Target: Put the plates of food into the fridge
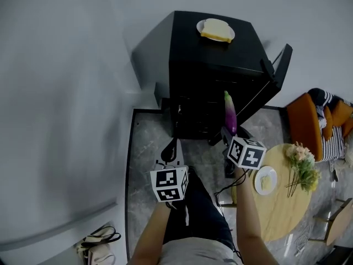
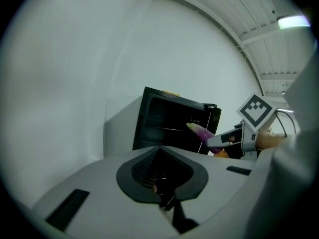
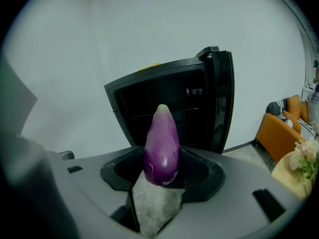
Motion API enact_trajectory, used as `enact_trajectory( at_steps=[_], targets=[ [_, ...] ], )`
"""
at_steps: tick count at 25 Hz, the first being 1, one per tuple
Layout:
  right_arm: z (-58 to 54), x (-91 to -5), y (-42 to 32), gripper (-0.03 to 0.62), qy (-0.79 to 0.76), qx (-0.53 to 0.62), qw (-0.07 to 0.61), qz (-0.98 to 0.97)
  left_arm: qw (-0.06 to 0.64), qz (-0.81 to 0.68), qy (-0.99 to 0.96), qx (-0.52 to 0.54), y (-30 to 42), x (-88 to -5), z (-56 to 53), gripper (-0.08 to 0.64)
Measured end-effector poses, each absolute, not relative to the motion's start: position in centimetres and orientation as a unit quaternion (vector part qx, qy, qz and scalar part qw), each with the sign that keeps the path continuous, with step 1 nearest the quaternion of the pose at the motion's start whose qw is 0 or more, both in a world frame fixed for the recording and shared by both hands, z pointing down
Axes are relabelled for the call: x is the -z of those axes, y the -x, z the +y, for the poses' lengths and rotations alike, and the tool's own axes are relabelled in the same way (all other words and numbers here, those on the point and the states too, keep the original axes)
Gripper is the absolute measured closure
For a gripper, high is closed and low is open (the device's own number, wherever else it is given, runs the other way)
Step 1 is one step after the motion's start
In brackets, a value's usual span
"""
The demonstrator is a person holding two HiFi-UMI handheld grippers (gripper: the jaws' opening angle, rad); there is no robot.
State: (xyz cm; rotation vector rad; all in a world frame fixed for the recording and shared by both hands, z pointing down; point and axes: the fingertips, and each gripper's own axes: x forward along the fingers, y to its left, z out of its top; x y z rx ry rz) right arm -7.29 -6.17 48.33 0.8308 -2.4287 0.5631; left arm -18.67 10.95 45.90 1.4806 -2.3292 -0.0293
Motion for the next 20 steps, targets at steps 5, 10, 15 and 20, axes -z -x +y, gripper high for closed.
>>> enact_trajectory(
  at_steps=[5, 10, 15, 20],
  targets=[
    [-8.9, -48.2, 9.2, 0.362, -0.307, -0.211, 0.246, -0.895, 0.182, -0.829, -0.528, 0.005, 20.2, -45.3, 8.2, 0.552],
    [-12.3, -47.8, 11.3, 0.362, -0.309, -0.208, 0.236, -0.897, 0.17, -0.824, -0.54, 0.002, 21.2, -44.1, 4.2, 0.552],
    [-15.6, -48.1, 12.9, 0.362, -0.311, -0.204, 0.239, -0.897, 0.165, -0.82, -0.548, -0.003, 21.7, -43.6, 0.8, 0.552],
    [-18.1, -48.0, 14.3, 0.362, -0.314, -0.184, 0.231, -0.902, 0.165, -0.815, -0.556, -0.007, 21.8, -43.7, -1.9, 0.552]
  ],
)
